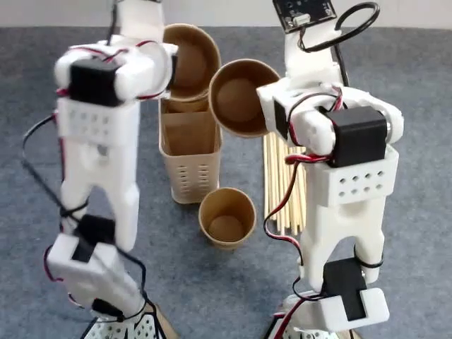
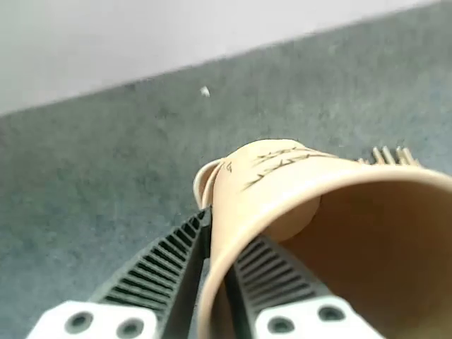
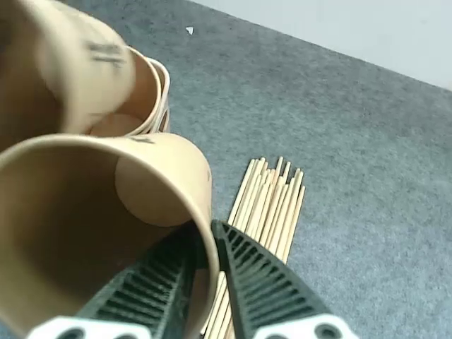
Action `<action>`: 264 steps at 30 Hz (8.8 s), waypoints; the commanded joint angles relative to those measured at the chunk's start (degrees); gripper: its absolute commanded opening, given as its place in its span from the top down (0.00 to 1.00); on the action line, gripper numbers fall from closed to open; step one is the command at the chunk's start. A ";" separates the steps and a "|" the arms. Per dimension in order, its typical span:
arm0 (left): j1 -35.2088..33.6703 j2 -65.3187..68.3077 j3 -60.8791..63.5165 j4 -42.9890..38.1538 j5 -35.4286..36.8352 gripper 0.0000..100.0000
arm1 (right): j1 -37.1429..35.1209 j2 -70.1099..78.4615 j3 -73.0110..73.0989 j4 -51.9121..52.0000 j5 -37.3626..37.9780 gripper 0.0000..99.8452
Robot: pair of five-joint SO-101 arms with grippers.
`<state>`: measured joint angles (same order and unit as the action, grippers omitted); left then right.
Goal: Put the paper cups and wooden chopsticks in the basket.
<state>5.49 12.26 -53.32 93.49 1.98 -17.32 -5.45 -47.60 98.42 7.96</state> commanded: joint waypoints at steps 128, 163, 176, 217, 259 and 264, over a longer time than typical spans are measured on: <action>-26.42 -9.01 1.27 2.55 0.44 0.74 | -26.33 -32.75 62.11 -9.54 -5.10 0.59; -31.78 -22.29 54.11 5.01 -11.08 0.74 | -4.53 -39.52 93.32 -27.82 -1.23 0.99; -30.46 -68.62 111.16 -25.32 -12.31 0.74 | -1.45 -38.37 54.20 -11.91 1.41 0.99; -30.46 -77.58 136.22 -46.59 -9.67 0.74 | -8.57 22.64 -19.91 -6.90 1.76 0.87; -30.46 -77.58 136.48 -46.59 -9.67 0.74 | -9.98 36.97 -8.22 -19.38 1.32 0.71; -30.46 -77.58 136.48 -46.59 -9.67 0.74 | -9.98 42.59 -8.22 -19.91 1.32 0.71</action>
<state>-25.63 -64.57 83.38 47.60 -8.40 -28.04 32.97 -56.48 78.20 8.92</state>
